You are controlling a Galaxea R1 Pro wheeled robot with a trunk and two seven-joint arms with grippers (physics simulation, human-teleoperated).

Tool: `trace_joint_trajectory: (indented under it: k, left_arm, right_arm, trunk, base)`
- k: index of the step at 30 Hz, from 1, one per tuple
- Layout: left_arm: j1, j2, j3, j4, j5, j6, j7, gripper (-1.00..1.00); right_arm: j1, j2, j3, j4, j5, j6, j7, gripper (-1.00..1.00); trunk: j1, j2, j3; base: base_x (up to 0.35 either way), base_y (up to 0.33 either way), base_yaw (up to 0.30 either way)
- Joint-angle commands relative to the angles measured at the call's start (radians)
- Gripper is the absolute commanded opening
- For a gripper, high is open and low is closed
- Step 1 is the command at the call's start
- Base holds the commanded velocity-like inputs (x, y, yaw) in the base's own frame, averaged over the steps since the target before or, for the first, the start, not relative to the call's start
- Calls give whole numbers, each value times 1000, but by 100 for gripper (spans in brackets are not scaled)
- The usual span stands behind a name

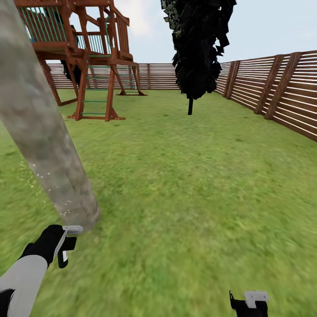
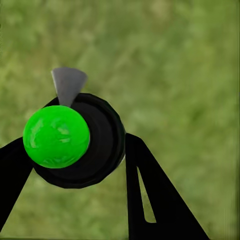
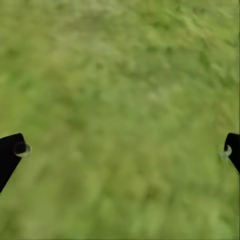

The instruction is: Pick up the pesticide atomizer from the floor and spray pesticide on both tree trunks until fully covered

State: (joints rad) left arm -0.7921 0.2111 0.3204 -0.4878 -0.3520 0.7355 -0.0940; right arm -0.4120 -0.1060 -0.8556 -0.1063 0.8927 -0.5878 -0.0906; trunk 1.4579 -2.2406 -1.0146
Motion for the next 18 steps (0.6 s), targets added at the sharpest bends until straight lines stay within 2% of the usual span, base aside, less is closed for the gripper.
trace_joint_trajectory:
  k: [1,7,9,10,11,15,18]
  left_arm:
    - [-1,-1,6,-2,-12,4,-10,-100]
    - [-1,1,7,-5,-12,3,-9,-100]
    - [0,7,7,-1,-13,-36,-9,-100]
    - [15,11,13,3,-15,-90,-7,-100]
    - [38,13,17,-1,-16,-112,-7,-100]
    - [74,29,21,-3,-15,-126,-7,-100]
    - [95,31,22,-4,-15,-130,-4,-100]
  right_arm:
    - [-1,0,-3,2,11,-3,-8,100]
    - [-1,-1,-3,2,11,-3,-8,100]
    - [-1,-1,-3,2,11,-3,-8,100]
    - [-1,0,-3,2,11,-3,-8,100]
    - [-1,-1,-3,2,11,-3,-8,100]
    - [-1,-1,-3,2,12,-3,-8,100]
    - [-1,-1,-3,2,12,-3,-8,100]
  trunk:
    - [0,0,-1]
    - [0,0,-1]
    - [0,0,-1]
    - [0,0,-1]
    - [0,0,-1]
    - [0,0,-1]
    - [0,0,-1]
  base:
    - [207,-225,275]
    - [133,-244,277]
    - [23,-268,240]
    - [72,-269,67]
    - [103,-270,27]
    - [130,-270,8]
    - [153,-264,0]
